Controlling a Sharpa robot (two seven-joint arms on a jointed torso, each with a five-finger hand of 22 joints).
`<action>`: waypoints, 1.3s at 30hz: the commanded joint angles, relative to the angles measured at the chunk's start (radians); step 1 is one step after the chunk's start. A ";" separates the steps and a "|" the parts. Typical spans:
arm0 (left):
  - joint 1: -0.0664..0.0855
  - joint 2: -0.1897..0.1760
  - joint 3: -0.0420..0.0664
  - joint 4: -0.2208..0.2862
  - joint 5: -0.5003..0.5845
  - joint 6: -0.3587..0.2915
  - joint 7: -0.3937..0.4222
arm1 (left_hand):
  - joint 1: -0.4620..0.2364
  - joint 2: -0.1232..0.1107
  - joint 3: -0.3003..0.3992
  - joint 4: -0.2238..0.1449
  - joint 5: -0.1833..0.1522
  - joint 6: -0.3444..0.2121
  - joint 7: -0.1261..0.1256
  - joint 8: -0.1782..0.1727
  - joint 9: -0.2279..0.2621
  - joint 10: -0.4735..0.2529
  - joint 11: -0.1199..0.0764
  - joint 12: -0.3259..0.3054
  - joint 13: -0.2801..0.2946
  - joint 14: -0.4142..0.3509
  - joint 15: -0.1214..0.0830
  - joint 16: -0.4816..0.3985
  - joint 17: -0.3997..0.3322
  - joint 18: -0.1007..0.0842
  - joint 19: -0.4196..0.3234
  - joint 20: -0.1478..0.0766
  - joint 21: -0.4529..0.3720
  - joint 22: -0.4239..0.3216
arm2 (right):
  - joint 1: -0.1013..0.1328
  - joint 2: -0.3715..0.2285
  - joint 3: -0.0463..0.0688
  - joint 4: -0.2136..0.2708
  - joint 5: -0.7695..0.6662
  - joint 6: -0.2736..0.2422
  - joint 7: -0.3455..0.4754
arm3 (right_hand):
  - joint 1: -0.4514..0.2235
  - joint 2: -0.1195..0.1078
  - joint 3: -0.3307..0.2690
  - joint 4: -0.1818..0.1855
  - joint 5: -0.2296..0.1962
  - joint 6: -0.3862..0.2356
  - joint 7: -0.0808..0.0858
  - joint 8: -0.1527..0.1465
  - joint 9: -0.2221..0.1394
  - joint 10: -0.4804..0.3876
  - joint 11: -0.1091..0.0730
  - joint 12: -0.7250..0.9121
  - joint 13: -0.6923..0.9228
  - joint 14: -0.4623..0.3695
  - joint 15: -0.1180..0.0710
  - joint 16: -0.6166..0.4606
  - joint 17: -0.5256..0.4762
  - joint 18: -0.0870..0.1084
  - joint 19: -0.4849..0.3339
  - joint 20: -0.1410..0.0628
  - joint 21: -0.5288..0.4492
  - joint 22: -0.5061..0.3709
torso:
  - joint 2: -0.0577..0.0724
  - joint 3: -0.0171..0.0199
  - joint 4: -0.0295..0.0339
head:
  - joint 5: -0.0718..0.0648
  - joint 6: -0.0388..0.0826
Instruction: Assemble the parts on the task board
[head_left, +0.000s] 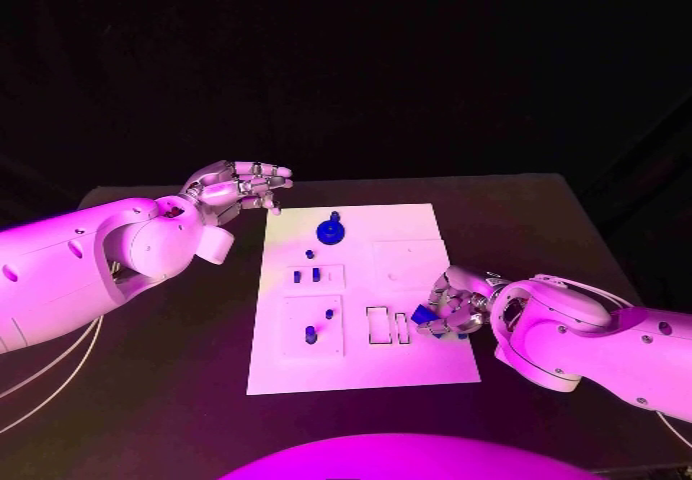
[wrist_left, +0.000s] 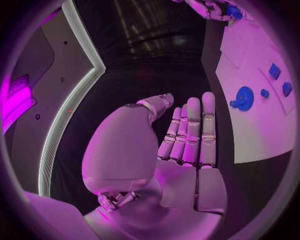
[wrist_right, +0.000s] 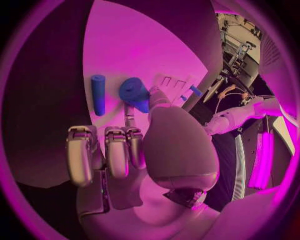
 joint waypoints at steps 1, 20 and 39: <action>0.000 0.000 0.001 0.002 -0.001 0.012 0.009 | -0.007 0.000 -0.004 0.004 0.002 -0.007 0.022 0.006 -0.001 -0.006 0.002 0.007 -0.001 0.002 0.006 -0.002 -0.001 0.014 0.005 0.003 -0.003 -0.001 | -0.004 -0.004 -0.007 0.002 0.031 -0.042 -0.023 | 0.016 0.016 0.007 0.001 0.011 0.020 -0.009 0.004 0.003 0.104 -0.009 0.004 0.263 0.104 -0.007 0.003 0.263 -0.012 0.095 -0.009 0.007 0.239 | 0.000 -0.0005 -0.0003 | 0.001 0.003; 0.000 0.003 0.000 -0.002 -0.001 0.013 0.007 | -0.010 0.001 -0.004 0.007 0.002 -0.008 0.023 0.006 -0.001 -0.007 0.003 0.008 -0.002 0.001 0.006 -0.001 -0.001 0.014 0.006 0.003 -0.004 -0.002 | 0.047 0.005 -0.006 0.048 0.198 -0.070 0.010 | -0.121 0.045 0.013 0.004 0.009 0.052 -0.019 0.005 -0.005 0.104 -0.017 0.004 0.263 0.104 -0.014 0.003 0.263 -0.012 0.096 -0.015 0.008 0.241 | 0.000 0.0004 -0.0012 | 0.005 0.005; 0.000 0.003 0.000 -0.002 0.000 0.016 0.006 | -0.011 0.001 -0.005 0.008 0.002 -0.009 0.023 0.006 -0.001 -0.009 0.003 0.008 -0.002 0.001 0.007 -0.001 -0.001 0.014 0.006 0.004 -0.005 -0.003 | 0.030 0.102 -0.006 0.013 0.202 -0.052 0.009 | -0.207 0.055 -0.010 0.003 0.082 0.071 -0.030 0.025 0.006 0.104 -0.027 0.004 0.263 0.104 -0.022 0.003 0.263 -0.010 0.094 -0.021 0.001 0.238 | 0.000 0.0006 0.0005 | 0.015 0.002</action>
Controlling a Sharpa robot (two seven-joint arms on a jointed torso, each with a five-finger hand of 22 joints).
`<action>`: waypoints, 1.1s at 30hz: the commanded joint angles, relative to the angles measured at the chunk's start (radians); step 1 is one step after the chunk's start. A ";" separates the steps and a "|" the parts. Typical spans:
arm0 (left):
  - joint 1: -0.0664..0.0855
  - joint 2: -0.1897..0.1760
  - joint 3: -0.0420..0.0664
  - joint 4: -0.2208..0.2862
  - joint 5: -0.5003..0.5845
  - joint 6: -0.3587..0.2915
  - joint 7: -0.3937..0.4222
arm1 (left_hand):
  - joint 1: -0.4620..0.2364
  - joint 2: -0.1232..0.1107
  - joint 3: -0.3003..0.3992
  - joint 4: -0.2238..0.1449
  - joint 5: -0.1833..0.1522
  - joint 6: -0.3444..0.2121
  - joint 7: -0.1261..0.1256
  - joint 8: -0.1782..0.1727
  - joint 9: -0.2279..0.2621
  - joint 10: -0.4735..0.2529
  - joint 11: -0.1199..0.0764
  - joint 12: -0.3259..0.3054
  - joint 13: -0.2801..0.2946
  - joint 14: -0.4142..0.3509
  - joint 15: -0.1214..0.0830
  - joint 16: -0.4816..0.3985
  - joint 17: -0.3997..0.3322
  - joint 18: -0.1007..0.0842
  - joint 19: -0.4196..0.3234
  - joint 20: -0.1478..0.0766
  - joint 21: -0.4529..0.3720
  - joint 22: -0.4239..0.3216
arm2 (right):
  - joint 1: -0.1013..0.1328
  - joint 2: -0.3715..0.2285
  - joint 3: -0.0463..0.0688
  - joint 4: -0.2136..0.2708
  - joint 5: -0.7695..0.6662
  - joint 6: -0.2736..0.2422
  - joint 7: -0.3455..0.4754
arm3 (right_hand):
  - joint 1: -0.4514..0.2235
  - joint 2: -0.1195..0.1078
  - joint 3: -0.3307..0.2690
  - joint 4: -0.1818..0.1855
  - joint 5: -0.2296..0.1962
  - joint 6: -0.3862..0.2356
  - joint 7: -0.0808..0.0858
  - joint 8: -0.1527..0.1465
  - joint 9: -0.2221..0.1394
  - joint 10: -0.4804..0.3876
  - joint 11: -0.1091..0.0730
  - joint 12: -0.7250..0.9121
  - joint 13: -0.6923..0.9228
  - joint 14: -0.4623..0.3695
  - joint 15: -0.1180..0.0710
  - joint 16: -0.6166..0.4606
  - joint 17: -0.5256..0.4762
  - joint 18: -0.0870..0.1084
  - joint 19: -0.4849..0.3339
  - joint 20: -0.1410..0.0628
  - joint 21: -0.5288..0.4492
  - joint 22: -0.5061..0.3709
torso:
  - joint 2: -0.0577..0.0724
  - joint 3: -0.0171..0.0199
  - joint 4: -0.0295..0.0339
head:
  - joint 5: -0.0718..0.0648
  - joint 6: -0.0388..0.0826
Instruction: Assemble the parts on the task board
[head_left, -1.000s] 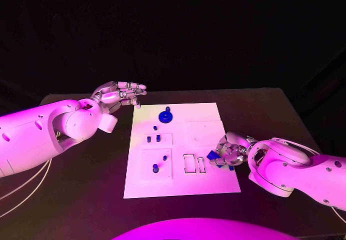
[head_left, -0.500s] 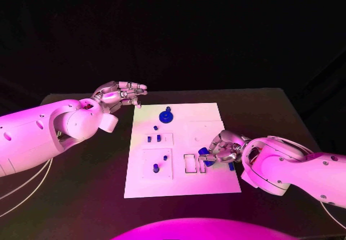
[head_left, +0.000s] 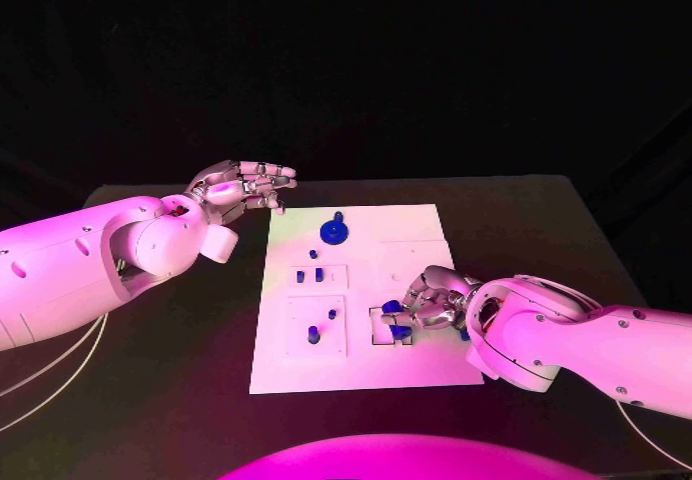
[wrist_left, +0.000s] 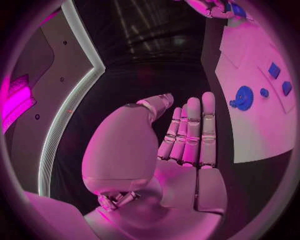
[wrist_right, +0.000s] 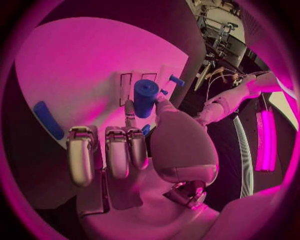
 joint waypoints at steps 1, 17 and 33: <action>0.000 0.001 0.001 0.001 0.000 0.016 0.007 | -0.011 0.001 -0.002 0.005 0.002 -0.009 0.023 0.006 -0.001 -0.005 -0.001 0.005 -0.002 0.001 0.007 -0.001 -0.001 0.014 0.006 0.004 -0.005 -0.002 | -0.002 0.007 0.000 -0.004 -0.010 0.010 0.011 | -0.012 0.001 -0.006 -0.002 0.003 0.038 -0.037 0.006 0.001 0.104 -0.005 0.004 0.263 0.104 -0.004 0.003 0.263 -0.010 0.094 -0.007 -0.003 0.238 | 0.000 -0.0003 0.0006 | 0.001 0.000; 0.000 0.000 0.001 0.001 0.000 0.017 0.005 | -0.011 0.001 -0.002 0.005 0.002 -0.009 0.023 0.006 -0.001 -0.005 -0.001 0.005 -0.002 0.001 0.007 -0.001 -0.001 0.014 0.006 0.004 -0.005 -0.002 | -0.003 0.032 0.000 -0.016 -0.041 0.017 0.014 | -0.009 -0.005 -0.010 -0.003 0.000 0.037 -0.038 0.008 0.003 0.104 -0.006 0.004 0.263 0.104 -0.005 0.003 0.263 -0.009 0.093 -0.008 -0.008 0.236 | -0.001 -0.0007 0.0003 | 0.005 -0.001; 0.000 -0.001 0.001 0.002 0.000 0.021 0.003 | -0.011 0.001 -0.002 0.005 0.002 -0.009 0.023 0.006 -0.001 -0.005 -0.001 0.005 -0.002 0.001 0.007 -0.001 -0.001 0.014 0.006 0.004 -0.005 -0.002 | -0.003 0.034 0.000 -0.025 -0.065 0.025 0.014 | -0.029 -0.001 -0.056 -0.001 -0.117 0.031 -0.039 0.022 0.012 0.104 -0.007 0.004 0.263 0.104 -0.006 0.003 0.263 -0.009 0.093 -0.010 -0.010 0.235 | -0.001 -0.0008 -0.0002 | 0.011 -0.004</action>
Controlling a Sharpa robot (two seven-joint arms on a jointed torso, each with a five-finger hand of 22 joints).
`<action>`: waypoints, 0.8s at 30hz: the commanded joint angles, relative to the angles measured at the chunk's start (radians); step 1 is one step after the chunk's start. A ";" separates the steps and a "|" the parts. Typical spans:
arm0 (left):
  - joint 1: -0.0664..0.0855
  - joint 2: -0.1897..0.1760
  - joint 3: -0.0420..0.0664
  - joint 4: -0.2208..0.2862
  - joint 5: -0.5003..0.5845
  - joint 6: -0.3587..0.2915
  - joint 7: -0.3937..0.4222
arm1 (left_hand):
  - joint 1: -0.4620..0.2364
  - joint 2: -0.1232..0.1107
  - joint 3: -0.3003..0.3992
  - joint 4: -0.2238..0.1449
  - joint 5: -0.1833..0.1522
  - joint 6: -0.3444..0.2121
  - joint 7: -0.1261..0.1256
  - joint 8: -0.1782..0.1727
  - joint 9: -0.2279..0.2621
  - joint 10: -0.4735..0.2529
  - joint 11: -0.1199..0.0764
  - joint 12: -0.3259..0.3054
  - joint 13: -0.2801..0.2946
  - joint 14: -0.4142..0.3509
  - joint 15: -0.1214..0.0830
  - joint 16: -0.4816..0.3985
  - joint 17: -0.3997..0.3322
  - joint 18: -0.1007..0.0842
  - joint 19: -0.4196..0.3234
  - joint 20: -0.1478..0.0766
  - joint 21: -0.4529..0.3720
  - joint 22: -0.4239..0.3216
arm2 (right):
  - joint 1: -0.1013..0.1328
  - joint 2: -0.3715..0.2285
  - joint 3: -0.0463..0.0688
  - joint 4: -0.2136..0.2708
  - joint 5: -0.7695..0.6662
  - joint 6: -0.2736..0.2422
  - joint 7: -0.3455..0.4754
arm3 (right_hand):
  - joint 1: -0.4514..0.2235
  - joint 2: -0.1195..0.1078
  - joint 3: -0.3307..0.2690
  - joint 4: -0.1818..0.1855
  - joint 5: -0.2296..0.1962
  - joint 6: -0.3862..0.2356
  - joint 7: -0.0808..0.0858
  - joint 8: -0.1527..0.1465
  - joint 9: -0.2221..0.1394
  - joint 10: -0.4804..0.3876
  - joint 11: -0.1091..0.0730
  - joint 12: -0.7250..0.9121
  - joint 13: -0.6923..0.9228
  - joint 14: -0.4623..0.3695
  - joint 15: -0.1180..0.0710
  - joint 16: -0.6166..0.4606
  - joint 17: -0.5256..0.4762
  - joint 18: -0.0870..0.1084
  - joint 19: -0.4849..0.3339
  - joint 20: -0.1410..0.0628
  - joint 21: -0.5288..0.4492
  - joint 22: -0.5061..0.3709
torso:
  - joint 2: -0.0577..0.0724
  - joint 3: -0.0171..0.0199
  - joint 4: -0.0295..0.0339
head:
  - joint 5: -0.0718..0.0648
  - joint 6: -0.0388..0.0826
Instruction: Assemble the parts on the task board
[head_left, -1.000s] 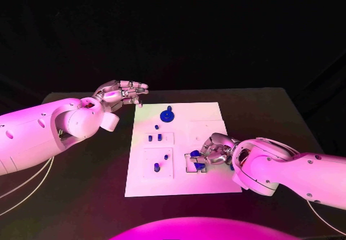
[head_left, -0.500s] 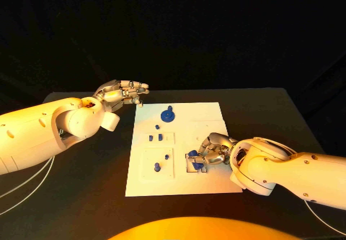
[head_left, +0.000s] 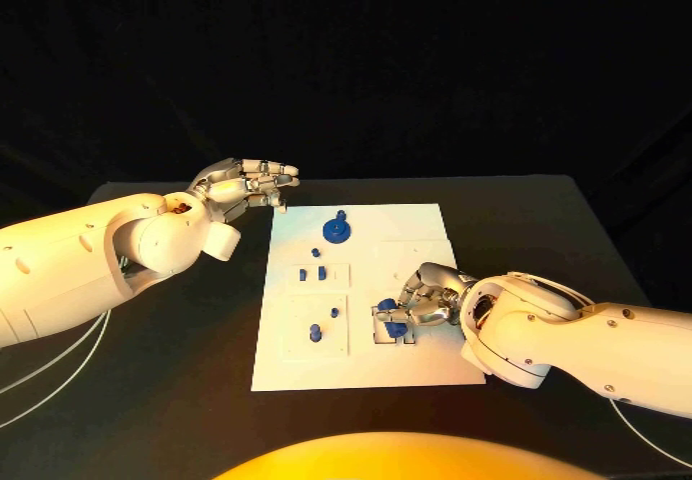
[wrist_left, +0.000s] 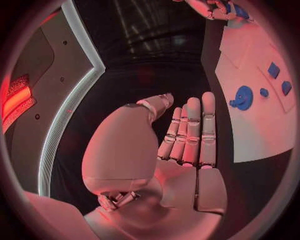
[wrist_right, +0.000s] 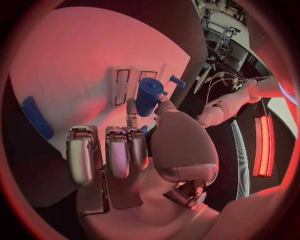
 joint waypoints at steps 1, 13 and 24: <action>0.000 0.001 0.001 0.002 0.000 0.019 0.004 | -0.011 0.001 -0.002 0.005 0.002 -0.009 0.023 0.006 -0.001 -0.005 -0.001 0.005 -0.002 0.001 0.007 -0.001 -0.001 0.014 0.006 0.004 -0.005 -0.001 | -0.001 0.000 0.000 0.003 -0.023 0.021 0.012 | -0.008 -0.001 -0.007 -0.001 -0.003 -0.001 -0.003 0.006 0.000 0.104 -0.007 0.004 0.263 0.104 -0.006 0.003 0.263 -0.009 0.093 -0.010 -0.005 0.236 | 0.000 0.0002 -0.0009 | 0.002 0.000; 0.000 0.000 0.001 0.001 0.000 0.022 0.002 | -0.012 0.001 -0.002 0.007 0.002 -0.012 0.023 0.007 -0.001 -0.009 -0.001 0.007 -0.004 0.001 0.007 0.000 -0.002 0.014 0.007 0.004 -0.008 -0.003 | -0.001 -0.001 0.000 0.014 -0.027 0.015 0.024 | 0.002 0.005 -0.008 -0.003 0.003 -0.002 -0.003 0.008 0.001 0.104 -0.008 0.004 0.263 0.104 -0.007 0.003 0.263 -0.009 0.094 -0.010 -0.002 0.237 | 0.000 0.0009 -0.0010 | 0.005 -0.001; 0.000 0.000 0.001 0.001 -0.001 0.023 0.000 | -0.012 0.001 -0.002 0.007 0.002 -0.012 0.023 0.007 -0.001 -0.009 -0.001 0.007 -0.004 0.001 0.007 0.000 -0.002 0.014 0.007 0.004 -0.008 -0.003 | -0.002 0.001 0.000 0.017 -0.045 0.017 0.023 | 0.005 0.006 -0.009 -0.003 0.006 -0.002 -0.004 0.008 0.002 0.104 -0.008 0.004 0.263 0.104 -0.007 0.003 0.263 -0.010 0.094 -0.010 0.000 0.238 | 0.000 0.0001 -0.0006 | 0.007 -0.002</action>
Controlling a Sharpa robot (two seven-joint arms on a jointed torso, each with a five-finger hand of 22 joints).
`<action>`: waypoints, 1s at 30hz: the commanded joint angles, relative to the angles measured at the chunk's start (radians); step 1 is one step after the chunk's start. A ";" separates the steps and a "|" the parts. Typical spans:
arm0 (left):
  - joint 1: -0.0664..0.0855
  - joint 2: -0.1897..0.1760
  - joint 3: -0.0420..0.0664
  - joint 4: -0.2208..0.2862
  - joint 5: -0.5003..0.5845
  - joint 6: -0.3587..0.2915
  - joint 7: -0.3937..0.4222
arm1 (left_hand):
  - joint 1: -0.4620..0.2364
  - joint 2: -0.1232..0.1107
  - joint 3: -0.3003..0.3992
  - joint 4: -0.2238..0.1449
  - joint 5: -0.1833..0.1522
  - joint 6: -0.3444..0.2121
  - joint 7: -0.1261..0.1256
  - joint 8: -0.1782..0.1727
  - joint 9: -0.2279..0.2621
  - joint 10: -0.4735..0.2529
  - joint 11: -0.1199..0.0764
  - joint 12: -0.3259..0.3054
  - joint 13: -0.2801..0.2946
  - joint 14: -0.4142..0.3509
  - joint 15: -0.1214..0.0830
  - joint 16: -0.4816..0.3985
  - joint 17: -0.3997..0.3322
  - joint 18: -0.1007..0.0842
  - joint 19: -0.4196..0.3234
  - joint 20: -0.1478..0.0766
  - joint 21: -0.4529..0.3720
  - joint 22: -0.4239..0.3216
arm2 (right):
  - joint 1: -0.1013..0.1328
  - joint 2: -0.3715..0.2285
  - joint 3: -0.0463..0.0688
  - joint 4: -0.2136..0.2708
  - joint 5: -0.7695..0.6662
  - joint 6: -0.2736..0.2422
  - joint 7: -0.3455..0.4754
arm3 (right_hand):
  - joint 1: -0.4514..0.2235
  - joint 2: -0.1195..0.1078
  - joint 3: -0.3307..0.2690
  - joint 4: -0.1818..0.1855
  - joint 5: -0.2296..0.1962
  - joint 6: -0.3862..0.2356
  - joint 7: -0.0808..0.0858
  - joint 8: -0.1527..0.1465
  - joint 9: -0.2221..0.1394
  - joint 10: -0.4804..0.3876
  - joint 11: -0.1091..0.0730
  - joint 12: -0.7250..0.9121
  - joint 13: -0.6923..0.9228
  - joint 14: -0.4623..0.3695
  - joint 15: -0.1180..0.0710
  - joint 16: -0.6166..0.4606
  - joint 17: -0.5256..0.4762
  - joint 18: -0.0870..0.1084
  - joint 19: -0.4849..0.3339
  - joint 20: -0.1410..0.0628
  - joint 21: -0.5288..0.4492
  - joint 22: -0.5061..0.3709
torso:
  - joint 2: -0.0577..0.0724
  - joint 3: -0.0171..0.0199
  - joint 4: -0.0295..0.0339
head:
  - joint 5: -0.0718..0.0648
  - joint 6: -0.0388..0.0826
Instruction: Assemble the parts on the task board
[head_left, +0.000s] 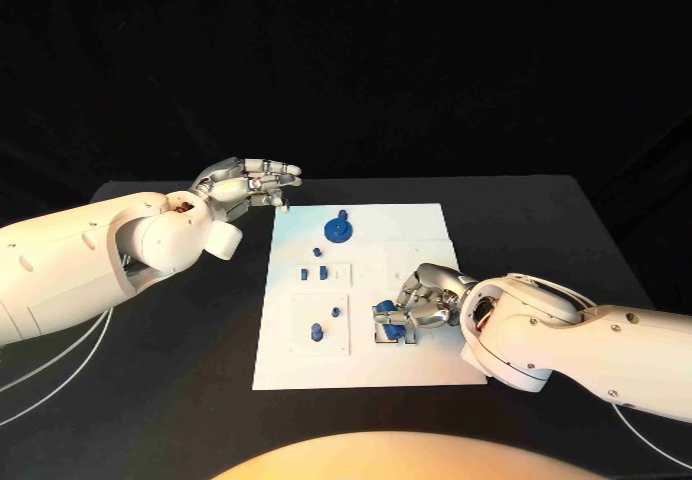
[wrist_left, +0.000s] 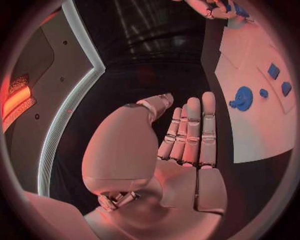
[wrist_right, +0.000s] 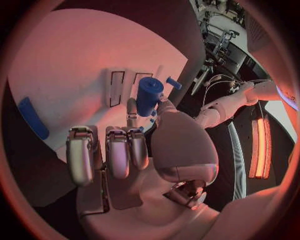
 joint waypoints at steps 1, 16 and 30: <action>0.000 0.000 0.001 0.002 -0.001 0.019 0.002 | -0.012 0.001 0.001 0.004 0.002 -0.004 0.023 0.003 -0.001 -0.009 -0.001 0.007 -0.001 0.001 0.007 0.000 -0.001 0.014 0.004 0.001 -0.004 -0.001 | -0.001 0.000 0.000 0.002 -0.025 0.016 0.011 | 0.006 0.007 -0.006 -0.001 0.007 -0.002 -0.004 0.004 0.001 0.104 -0.008 0.004 0.263 0.104 -0.007 0.003 0.263 -0.010 0.097 -0.007 0.001 0.238 | 0.000 -0.0006 0.0002 | 0.001 -0.002; 0.000 0.000 0.001 0.002 -0.001 0.018 0.002 | -0.012 0.001 0.000 0.005 0.002 -0.005 0.023 0.004 -0.001 -0.011 0.000 0.007 -0.002 0.001 0.007 0.000 -0.001 0.015 0.004 0.001 -0.005 -0.002 | -0.001 0.005 0.000 -0.006 -0.036 0.064 -0.006 | -0.009 -0.001 -0.038 0.002 -0.013 -0.011 0.000 0.005 0.002 0.104 -0.005 0.004 0.263 0.104 -0.005 0.003 0.263 -0.007 0.095 -0.006 -0.014 0.232 | 0.000 -0.0003 0.0003 | 0.002 -0.005; 0.000 -0.002 0.001 0.002 -0.001 0.016 0.002 | -0.013 0.001 0.000 0.005 0.002 -0.005 0.023 0.004 -0.001 -0.012 0.000 0.007 -0.002 0.001 0.007 0.000 -0.001 0.015 0.004 0.001 -0.005 -0.002 | -0.003 0.010 0.000 -0.021 -0.045 -0.038 -0.003 | -0.129 -0.063 -0.109 0.007 -0.119 -0.043 0.011 0.009 0.007 0.076 0.004 -0.043 0.231 0.100 0.003 -0.005 0.246 0.002 0.085 0.002 -0.065 0.212 | 0.001 -0.0002 0.0005 | 0.007 -0.001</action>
